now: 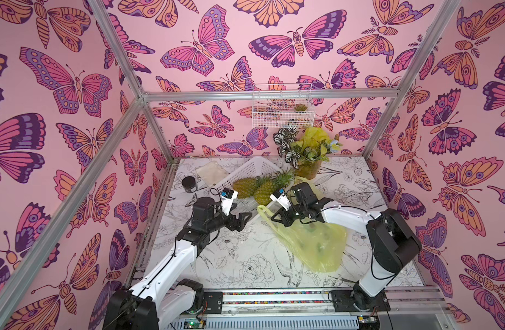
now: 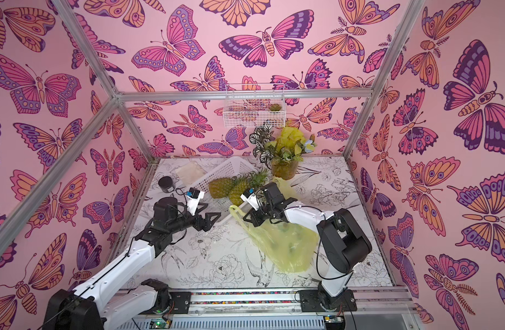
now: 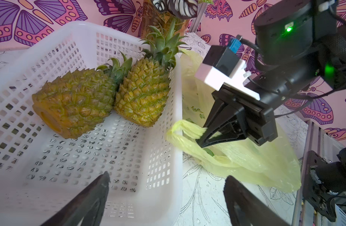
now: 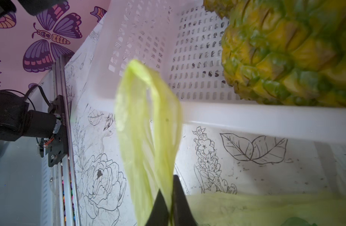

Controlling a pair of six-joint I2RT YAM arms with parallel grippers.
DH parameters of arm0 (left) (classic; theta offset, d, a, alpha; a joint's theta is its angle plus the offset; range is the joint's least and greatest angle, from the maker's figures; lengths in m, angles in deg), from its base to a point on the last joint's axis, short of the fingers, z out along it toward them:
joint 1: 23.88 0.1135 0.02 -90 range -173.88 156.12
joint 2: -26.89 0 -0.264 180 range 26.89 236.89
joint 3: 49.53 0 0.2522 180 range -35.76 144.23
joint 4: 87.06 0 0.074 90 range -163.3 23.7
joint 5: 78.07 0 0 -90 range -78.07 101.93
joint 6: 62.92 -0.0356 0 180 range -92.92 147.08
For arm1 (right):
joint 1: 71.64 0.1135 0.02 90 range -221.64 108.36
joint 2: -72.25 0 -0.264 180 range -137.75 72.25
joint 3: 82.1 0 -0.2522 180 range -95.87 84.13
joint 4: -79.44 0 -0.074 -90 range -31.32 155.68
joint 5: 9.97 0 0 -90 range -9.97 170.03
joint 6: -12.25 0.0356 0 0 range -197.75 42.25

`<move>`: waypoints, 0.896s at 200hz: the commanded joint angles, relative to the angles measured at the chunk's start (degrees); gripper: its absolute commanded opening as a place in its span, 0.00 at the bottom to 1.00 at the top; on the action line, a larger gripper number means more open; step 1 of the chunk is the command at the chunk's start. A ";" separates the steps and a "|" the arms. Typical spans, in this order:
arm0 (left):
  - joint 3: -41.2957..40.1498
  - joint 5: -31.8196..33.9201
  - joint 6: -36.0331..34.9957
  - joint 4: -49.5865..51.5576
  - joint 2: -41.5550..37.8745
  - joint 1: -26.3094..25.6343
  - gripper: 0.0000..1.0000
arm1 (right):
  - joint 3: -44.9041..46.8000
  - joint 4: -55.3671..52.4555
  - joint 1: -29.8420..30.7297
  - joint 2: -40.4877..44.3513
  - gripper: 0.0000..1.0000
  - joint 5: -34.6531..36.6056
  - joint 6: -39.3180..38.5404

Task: Place the pineapple into a plastic bag & tie a knot
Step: Pick up the plastic bag at the center of the board.

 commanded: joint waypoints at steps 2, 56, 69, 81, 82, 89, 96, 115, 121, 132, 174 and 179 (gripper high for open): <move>1.80 -3.22 -0.96 0.36 0.97 -0.31 0.95 | -2.42 -2.67 0.42 2.18 0.00 -2.51 -1.89; 8.78 -15.07 -2.02 0.27 9.18 -5.11 1.00 | 1.18 -9.68 0.38 15.49 0.00 -1.61 -12.94; 10.80 -16.56 -2.88 0.27 11.57 -6.54 0.99 | 0.87 -12.65 0.42 17.66 0.00 -1.73 -14.97; 12.72 -18.35 -3.20 0.19 14.47 -7.36 0.97 | 0.60 -14.99 0.45 19.13 0.00 -1.58 -16.58; 12.88 -18.48 -3.17 0.19 14.74 -7.45 0.96 | 0.58 -15.15 0.40 19.26 0.00 -1.57 -16.72; 13.88 -19.40 -3.26 0.10 15.87 -7.91 0.93 | 0.52 -16.21 0.38 20.00 0.00 -1.31 -17.46; 14.82 -20.34 -3.38 0.01 16.88 -8.28 0.89 | 0.47 -16.91 0.40 20.77 0.00 -0.87 -17.95; 16.83 -22.61 -3.33 -0.42 18.91 -9.36 0.78 | 0.69 -17.59 0.37 22.04 0.00 1.25 -19.03; 17.15 -23.05 -3.46 -0.43 19.42 -9.68 0.71 | 0.66 -17.53 0.39 22.24 0.00 1.68 -19.00; 17.28 -22.95 -4.43 -0.60 19.99 -10.07 0.53 | 0.29 -17.64 0.35 22.43 0.00 2.69 -19.04; 16.81 -22.40 -7.02 -0.87 19.11 -11.00 0.00 | 0.16 -20.13 0.27 24.41 0.11 6.37 -17.88; 16.82 -21.68 -7.36 -0.87 18.81 -11.43 0.00 | 0.27 -20.52 0.23 24.89 0.26 7.17 -17.07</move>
